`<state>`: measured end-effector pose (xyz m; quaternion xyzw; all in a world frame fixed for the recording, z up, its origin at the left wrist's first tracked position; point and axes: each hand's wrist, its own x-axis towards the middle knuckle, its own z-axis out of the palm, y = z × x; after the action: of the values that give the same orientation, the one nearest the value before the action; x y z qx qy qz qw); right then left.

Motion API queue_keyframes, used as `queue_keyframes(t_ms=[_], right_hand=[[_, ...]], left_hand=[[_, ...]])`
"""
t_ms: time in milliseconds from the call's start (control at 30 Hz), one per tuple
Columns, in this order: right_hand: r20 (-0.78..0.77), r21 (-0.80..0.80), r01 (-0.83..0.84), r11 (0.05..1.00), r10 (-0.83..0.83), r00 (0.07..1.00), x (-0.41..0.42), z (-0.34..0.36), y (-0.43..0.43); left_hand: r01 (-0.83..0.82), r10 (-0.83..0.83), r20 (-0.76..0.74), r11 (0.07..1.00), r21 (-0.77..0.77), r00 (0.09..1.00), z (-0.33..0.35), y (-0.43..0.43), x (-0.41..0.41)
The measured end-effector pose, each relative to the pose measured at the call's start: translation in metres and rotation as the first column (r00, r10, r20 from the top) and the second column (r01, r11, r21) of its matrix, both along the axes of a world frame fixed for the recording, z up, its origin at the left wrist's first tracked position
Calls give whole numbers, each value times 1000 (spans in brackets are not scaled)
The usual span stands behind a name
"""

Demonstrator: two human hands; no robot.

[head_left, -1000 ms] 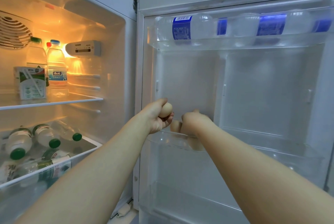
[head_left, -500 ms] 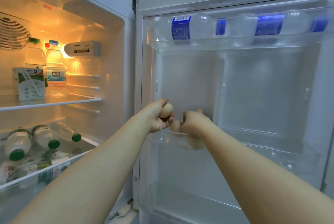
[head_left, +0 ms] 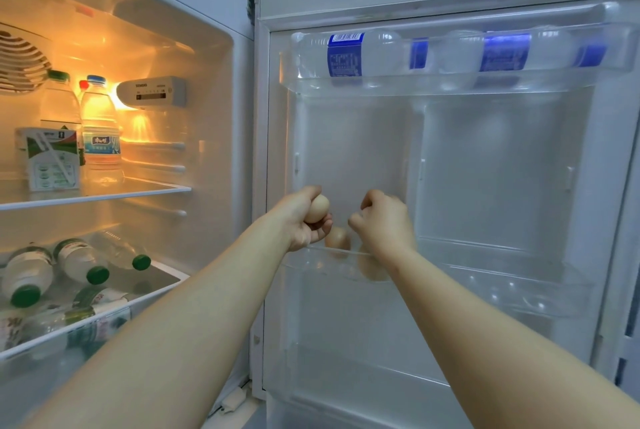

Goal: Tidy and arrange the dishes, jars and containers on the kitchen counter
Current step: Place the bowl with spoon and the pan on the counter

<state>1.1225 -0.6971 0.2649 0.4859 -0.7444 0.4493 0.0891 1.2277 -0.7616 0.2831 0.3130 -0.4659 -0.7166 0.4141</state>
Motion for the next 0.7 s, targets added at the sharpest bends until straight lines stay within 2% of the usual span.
queue_keyframes(t_ms=[267, 367, 433, 500, 533, 633, 700], right_hand=[[112, -272, -8, 962, 40, 993, -2, 1, 10], [258, -456, 1, 890, 132, 957, 2, 5, 17], [361, -565, -2, 825, 250, 898, 13, 9, 22], [468, -630, -51, 775, 431, 771, 28, 9, 21], [522, -647, -83, 758, 519, 676, 37, 8, 20], [683, -665, -153, 731, 678, 272, 65, -1, 12], [751, -639, -224, 736, 660, 26, 79, -11, 6]], left_hand=[[-96, 97, -105, 995, 12, 990, 3, 13, -1], [-134, 157, -230, 984, 113, 960, 6, 19, 12], [-153, 202, -310, 973, 174, 929, 9, 22, 26], [-174, 250, -376, 959, 223, 892, 10, 24, 41], [-180, 269, -409, 953, 243, 872, 9, 26, 49], [-211, 337, -465, 930, 301, 819, 1, 33, 75], [-298, 434, -478, 894, 336, 764, -7, 40, 91]])
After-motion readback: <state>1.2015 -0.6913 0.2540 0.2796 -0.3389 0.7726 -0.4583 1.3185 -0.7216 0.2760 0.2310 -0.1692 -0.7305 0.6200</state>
